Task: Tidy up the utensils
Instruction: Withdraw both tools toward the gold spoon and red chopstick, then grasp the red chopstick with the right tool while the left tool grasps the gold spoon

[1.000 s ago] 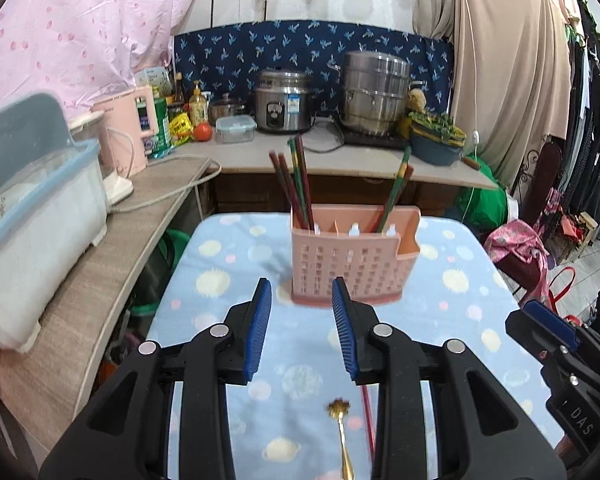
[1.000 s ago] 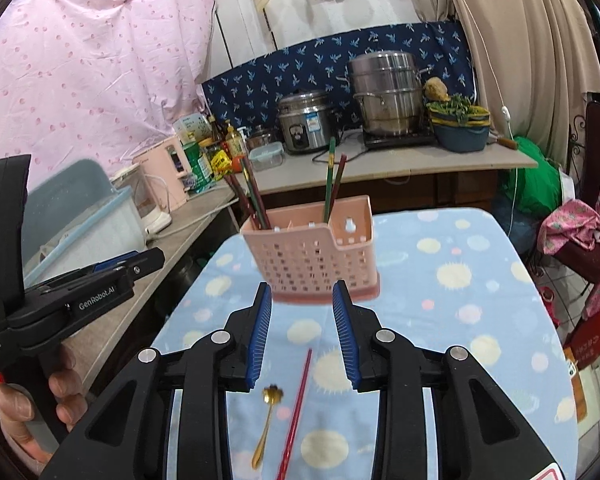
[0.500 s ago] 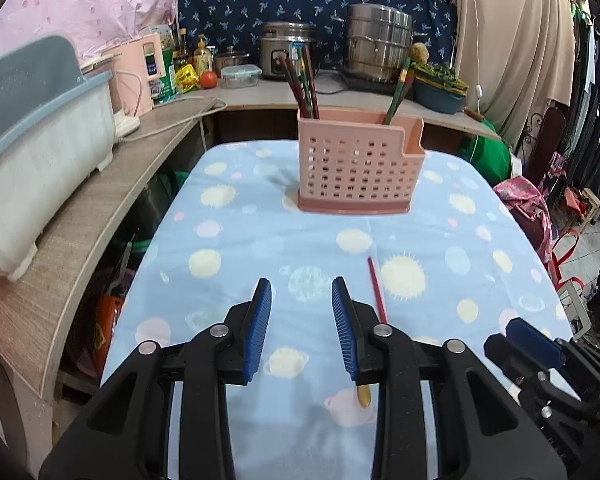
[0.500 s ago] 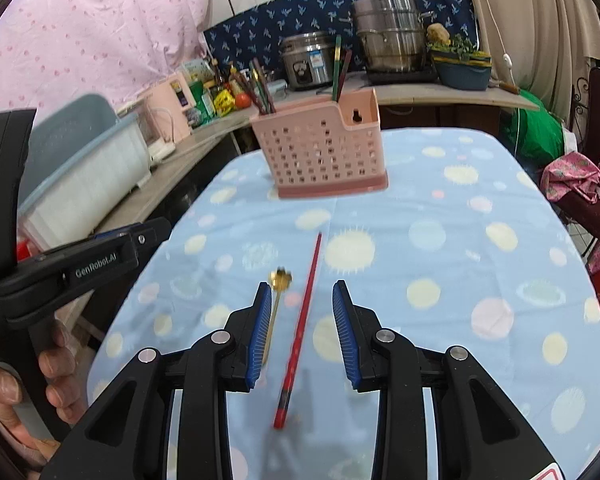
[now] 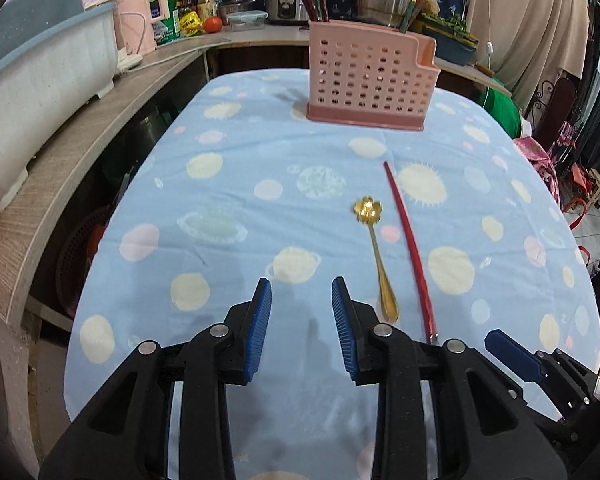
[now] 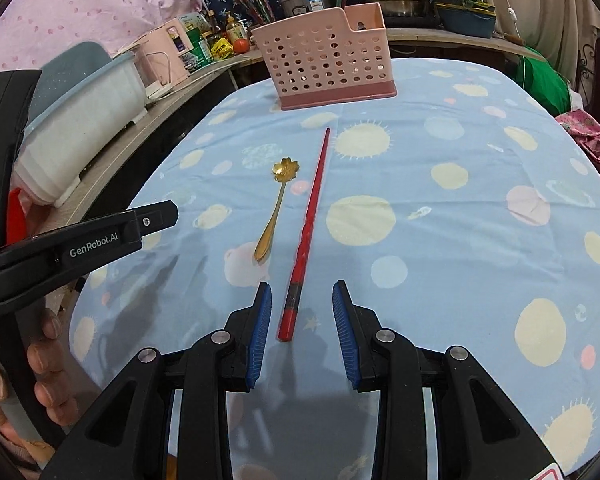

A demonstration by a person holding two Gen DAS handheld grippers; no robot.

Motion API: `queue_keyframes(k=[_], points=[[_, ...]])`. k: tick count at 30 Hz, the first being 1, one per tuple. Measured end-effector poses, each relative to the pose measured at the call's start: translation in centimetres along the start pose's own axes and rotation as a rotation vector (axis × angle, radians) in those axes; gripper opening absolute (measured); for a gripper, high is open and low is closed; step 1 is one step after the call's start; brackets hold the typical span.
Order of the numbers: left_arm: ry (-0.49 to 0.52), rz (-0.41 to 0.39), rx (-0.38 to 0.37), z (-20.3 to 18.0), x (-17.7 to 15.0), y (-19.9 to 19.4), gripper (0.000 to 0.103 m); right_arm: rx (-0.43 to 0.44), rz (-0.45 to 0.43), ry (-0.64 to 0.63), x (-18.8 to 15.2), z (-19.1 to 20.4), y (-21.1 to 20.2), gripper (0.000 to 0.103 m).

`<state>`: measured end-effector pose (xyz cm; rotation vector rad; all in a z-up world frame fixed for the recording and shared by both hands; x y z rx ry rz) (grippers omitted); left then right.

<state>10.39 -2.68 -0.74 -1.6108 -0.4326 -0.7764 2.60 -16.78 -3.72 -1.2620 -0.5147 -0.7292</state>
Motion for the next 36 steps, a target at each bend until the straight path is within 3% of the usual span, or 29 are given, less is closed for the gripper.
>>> queue_keyframes(k=[11,13,24,30,36], points=[[0.005,0.048,0.007,0.2,-2.2,0.9,0.030,-0.002,0.015,0.003,-1.1,0.6,0.9,0.031],[0.004,0.055,0.010,0.3,-2.5,1.0,0.036,-0.006,0.015,0.002,-1.2,0.7,0.9,0.031],[-0.002,0.088,0.015,0.7,-3.8,1.8,0.038,-0.020,0.021,0.002,-1.7,0.6,1.6,0.031],[-0.010,0.096,0.020,0.8,-4.0,2.1,0.047,-0.038,0.006,-0.033,-1.8,1.1,1.8,0.031],[-0.008,0.101,0.022,0.7,-4.1,2.2,0.053,-0.097,-0.025,-0.100,-2.1,1.4,1.9,0.019]])
Point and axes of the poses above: each gripper's, at about its wrist camera, not at the fingertips, and y roughly the way its jaws point, z to its left, x to its top, the point moved 3 cm from there along y, roughly the way its jaws point, and after that the axes turned 7 degrees about -z, right-handed, at the moved point
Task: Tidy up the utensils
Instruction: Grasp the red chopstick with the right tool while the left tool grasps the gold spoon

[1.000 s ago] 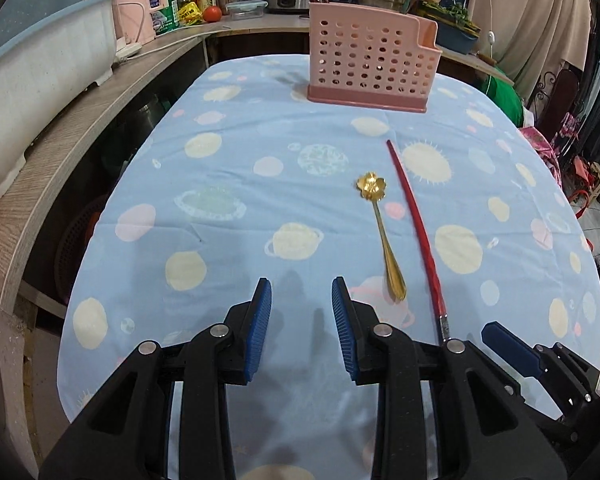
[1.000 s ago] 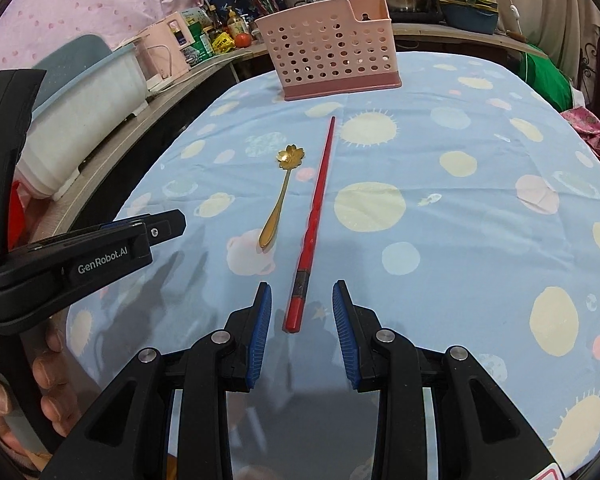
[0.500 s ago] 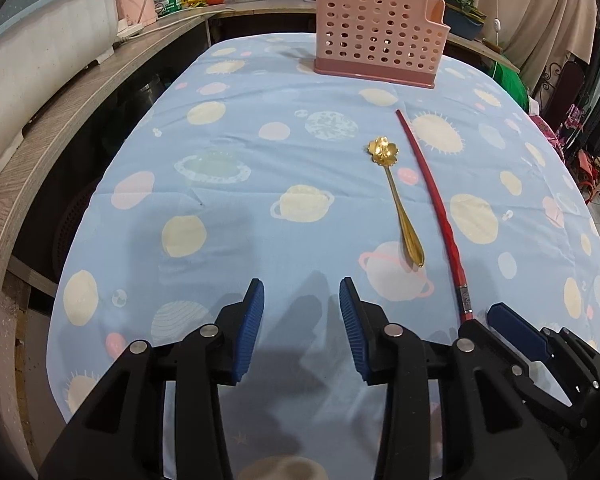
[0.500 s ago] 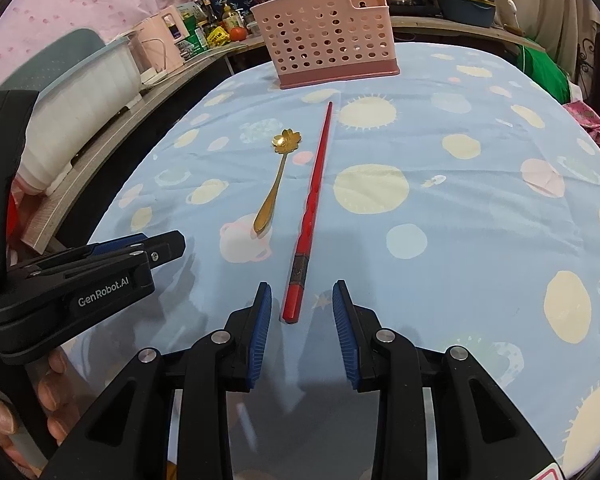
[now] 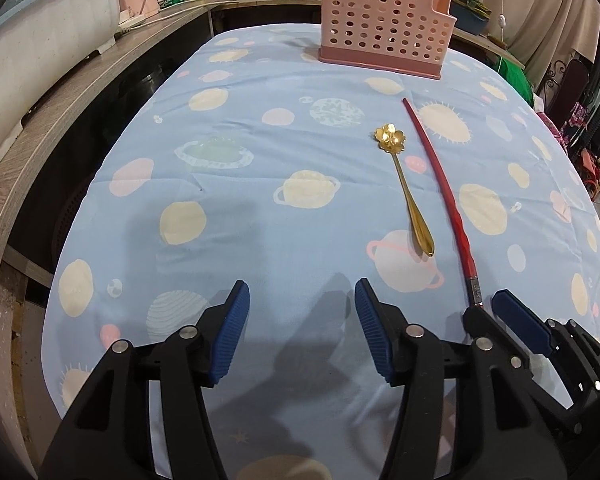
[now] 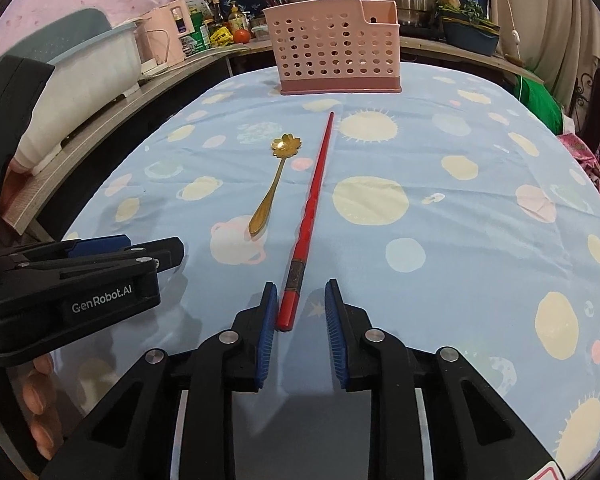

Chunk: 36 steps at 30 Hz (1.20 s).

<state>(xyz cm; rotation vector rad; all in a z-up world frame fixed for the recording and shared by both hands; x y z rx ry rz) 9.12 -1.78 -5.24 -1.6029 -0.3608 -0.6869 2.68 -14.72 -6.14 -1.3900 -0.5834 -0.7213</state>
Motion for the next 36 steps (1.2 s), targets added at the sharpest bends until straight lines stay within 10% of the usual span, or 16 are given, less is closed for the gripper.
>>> queue_keyframes(k=[23,36], points=[[0.052,-0.005,-0.072,-5.2,2.0,2.8,0.069,-0.025,-0.012,0.187,0.1,-6.5,-0.9,0.007],[0.071,-0.012,-0.097,-5.4,2.3,2.4,0.011,-0.022,-0.010,0.173,-0.1,-6.3,-1.1,0.007]])
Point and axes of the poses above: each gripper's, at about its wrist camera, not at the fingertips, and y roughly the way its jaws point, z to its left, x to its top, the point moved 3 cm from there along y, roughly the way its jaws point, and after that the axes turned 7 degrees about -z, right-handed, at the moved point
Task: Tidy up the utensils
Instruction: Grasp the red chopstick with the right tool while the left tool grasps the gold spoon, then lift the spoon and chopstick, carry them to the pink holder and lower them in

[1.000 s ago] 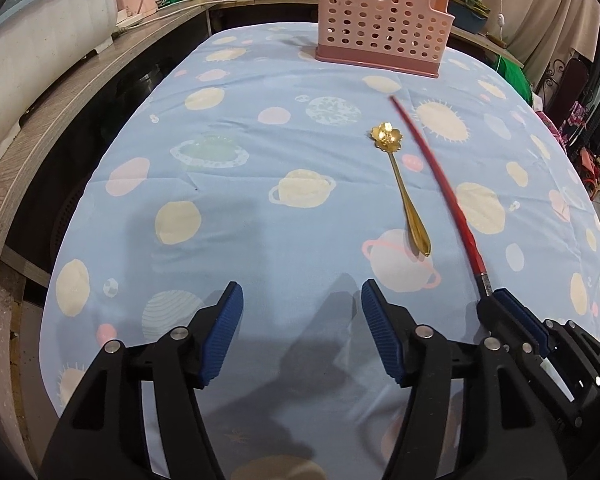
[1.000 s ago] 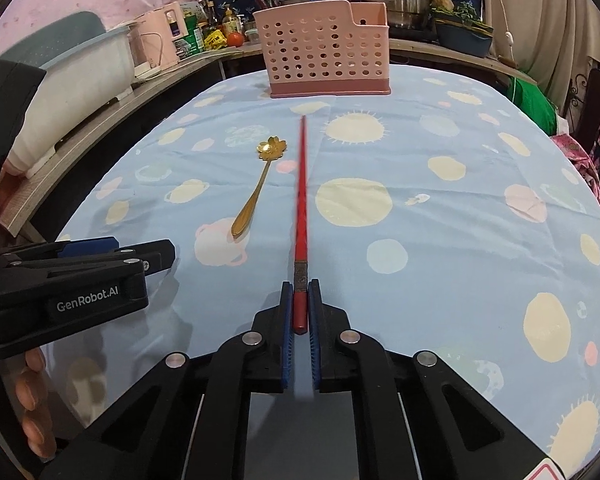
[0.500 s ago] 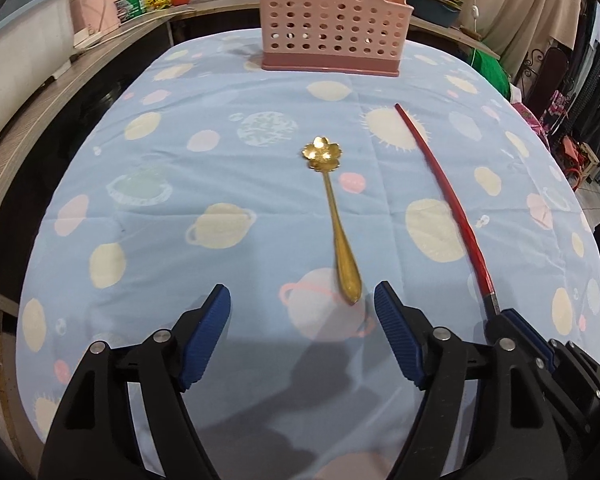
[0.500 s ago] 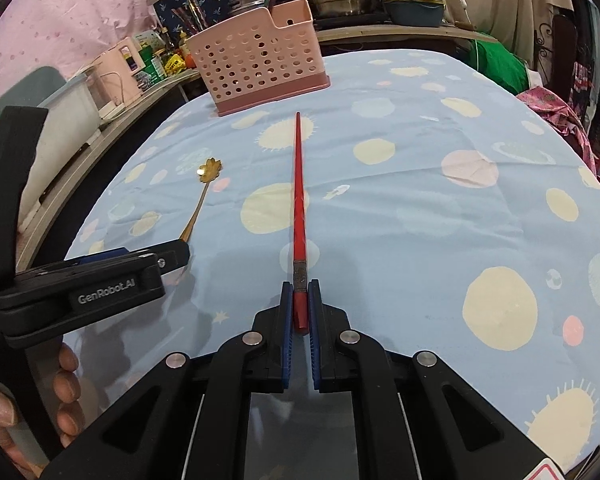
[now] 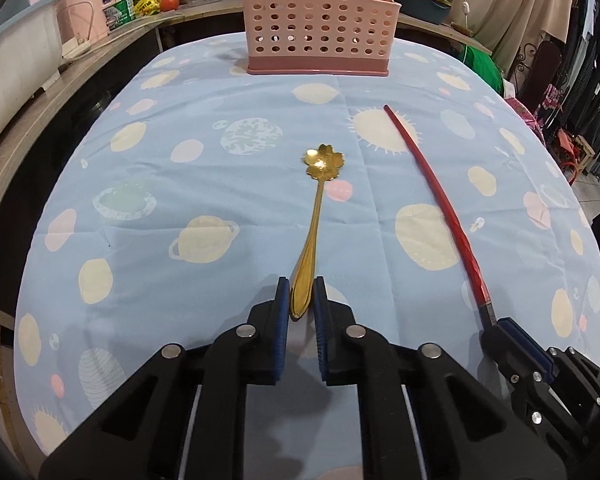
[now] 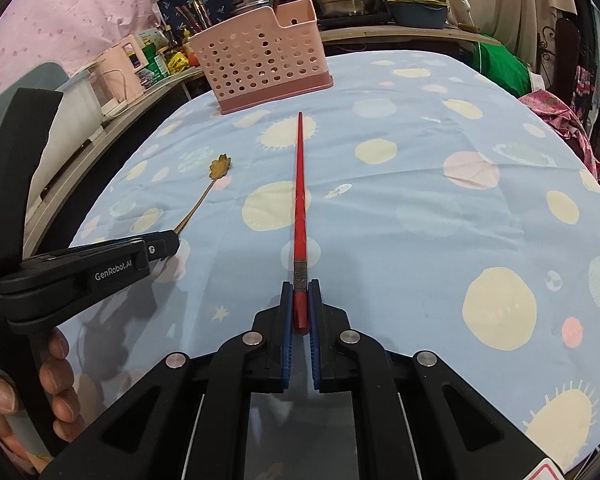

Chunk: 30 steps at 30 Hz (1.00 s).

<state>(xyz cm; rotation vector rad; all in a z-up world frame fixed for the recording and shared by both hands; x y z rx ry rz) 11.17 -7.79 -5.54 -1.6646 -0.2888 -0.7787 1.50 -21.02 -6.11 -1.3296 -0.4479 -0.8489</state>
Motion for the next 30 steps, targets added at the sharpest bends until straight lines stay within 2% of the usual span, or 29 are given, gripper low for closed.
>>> queue_keyframes(k=[10,17,19,30], points=[[-0.038,-0.068,-0.058,0.4,1.4,-4.5,0.010,0.044,-0.033,0.031,1.5,0.0,-2.8,0.007],[-0.067,-0.126,-0.079,0.8,3.5,-7.8,0.008,0.081,-0.126,0.052,4.8,0.4,-5.8,0.007],[-0.063,-0.141,-0.078,0.8,4.2,-8.4,0.001,0.093,-0.149,0.054,5.9,0.5,-6.5,0.007],[-0.025,-0.171,-0.089,0.0,6.8,-10.4,0.001,0.134,-0.267,0.070,11.4,0.6,-9.3,0.007]])
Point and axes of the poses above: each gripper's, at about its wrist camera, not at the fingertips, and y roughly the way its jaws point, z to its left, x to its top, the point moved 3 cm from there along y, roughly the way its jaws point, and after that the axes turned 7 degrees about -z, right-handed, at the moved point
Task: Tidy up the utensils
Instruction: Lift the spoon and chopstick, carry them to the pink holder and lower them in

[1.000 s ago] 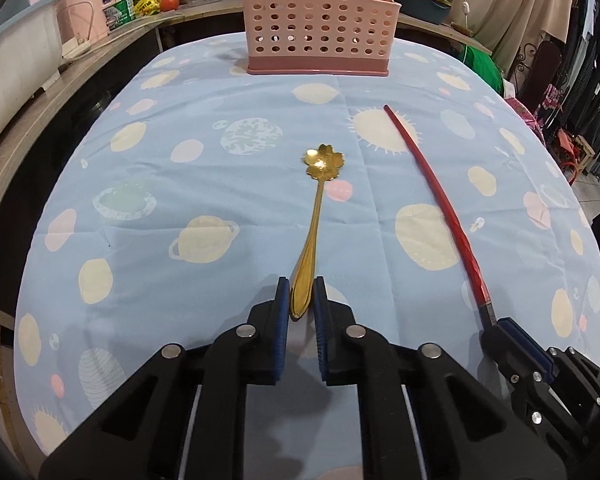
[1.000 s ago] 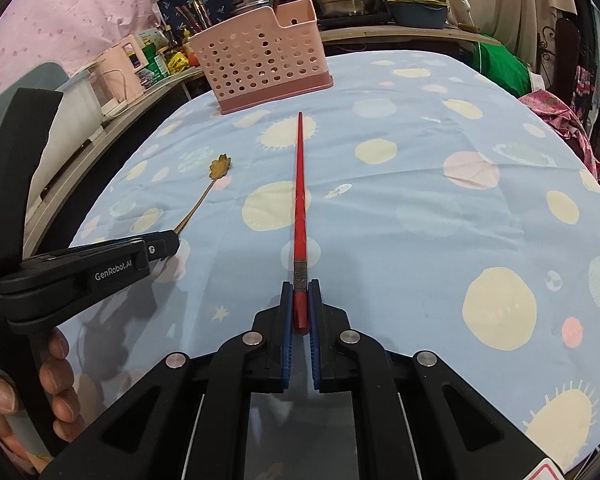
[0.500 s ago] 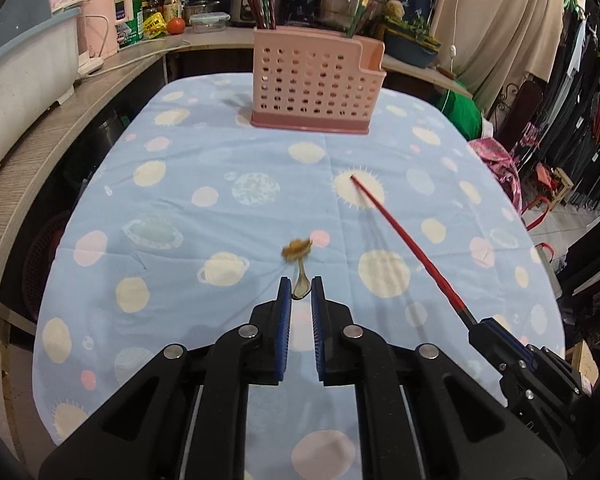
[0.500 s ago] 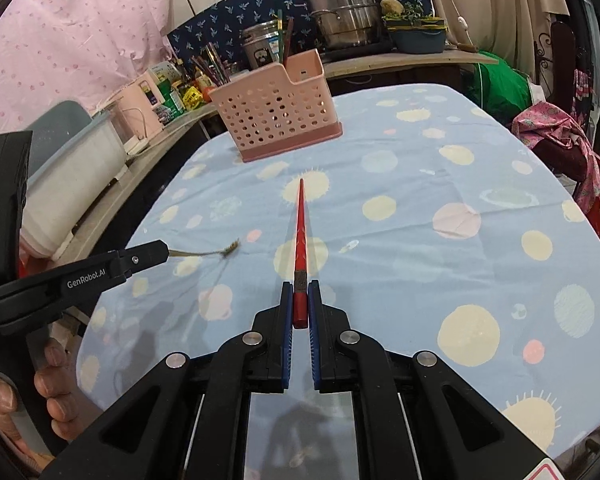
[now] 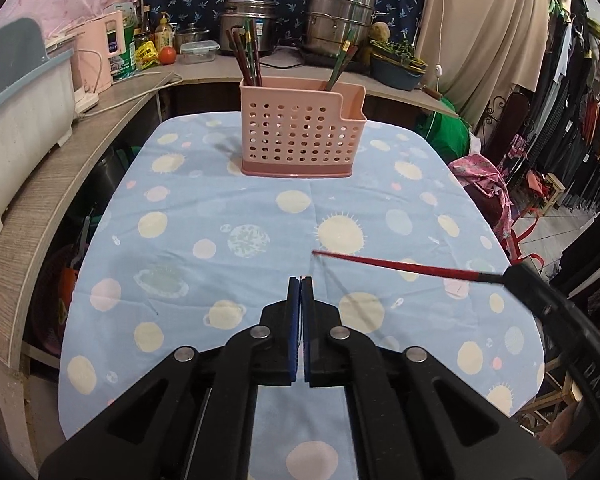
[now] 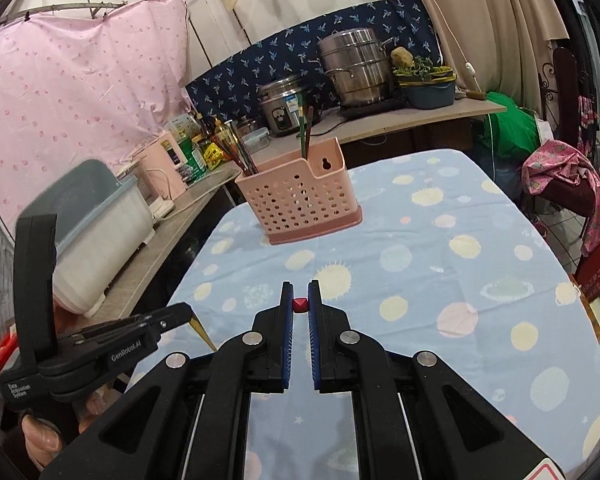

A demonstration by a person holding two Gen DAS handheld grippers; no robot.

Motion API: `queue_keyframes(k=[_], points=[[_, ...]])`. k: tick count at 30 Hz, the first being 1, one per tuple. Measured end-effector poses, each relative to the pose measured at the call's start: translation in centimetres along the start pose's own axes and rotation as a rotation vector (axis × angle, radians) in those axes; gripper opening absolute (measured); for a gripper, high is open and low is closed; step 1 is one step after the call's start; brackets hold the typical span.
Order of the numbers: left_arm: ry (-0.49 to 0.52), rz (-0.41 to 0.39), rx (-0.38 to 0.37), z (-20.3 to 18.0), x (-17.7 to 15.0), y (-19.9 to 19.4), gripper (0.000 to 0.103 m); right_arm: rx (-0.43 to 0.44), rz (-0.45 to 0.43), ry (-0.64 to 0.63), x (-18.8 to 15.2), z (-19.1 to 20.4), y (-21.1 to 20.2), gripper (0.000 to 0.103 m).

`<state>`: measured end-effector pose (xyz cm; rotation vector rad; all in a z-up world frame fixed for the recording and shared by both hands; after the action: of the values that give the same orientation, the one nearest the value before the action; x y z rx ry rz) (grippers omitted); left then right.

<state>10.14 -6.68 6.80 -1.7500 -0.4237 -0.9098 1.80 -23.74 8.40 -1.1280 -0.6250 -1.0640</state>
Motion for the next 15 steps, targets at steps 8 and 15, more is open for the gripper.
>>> queue_keyframes(k=[8,15], points=[[0.013,-0.017,0.000,-0.1,2.8,-0.4,0.001,0.006,-0.074,-0.016,4.9,0.4,0.5,0.007],[0.006,-0.016,-0.032,0.0,5.9,-0.2,0.001,0.029,-0.107,-0.022,7.8,1.0,1.4,0.007]])
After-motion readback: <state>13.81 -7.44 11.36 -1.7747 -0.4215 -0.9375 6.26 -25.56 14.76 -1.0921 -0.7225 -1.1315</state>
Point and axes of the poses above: each gripper's, at about its wrist camera, not at the fingertips, and y roughly the way its jaws point, z to its left, x to its top, the point moved 3 cm from there along y, roughly the way its jaws point, and after that the axes turned 7 degrees about -z, right-handed, at the moved point
